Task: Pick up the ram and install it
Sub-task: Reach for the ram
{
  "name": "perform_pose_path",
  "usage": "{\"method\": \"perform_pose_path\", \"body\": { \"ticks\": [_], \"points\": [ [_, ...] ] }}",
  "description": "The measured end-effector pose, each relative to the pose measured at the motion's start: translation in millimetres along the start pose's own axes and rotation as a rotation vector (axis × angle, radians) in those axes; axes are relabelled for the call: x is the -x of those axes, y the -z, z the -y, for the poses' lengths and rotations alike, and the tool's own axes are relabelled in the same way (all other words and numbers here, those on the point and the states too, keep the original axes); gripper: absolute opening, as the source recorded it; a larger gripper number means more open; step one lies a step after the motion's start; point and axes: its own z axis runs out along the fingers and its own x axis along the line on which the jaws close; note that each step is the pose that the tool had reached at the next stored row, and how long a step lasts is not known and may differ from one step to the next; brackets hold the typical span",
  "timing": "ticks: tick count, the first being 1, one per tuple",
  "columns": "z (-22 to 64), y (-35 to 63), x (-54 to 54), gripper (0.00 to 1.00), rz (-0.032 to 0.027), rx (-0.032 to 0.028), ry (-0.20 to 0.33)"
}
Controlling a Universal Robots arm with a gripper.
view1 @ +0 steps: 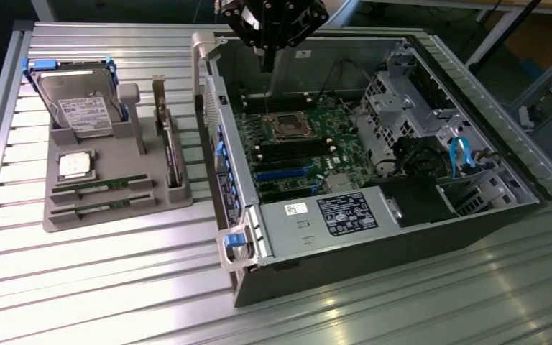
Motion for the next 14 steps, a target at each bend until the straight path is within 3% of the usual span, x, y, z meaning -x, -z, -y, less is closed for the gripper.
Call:
{"method": "perform_pose_path", "body": {
  "ticks": [7,11,14],
  "points": [
    [0.9,0.3,-12.2,0.10,0.0000,-0.0001,0.000],
    [2.1,0.8,-27.7,0.10,0.0000,0.0000,0.000],
    [2.5,0.9,-33.3,0.10,0.0000,0.0000,0.000]
  ]
}}
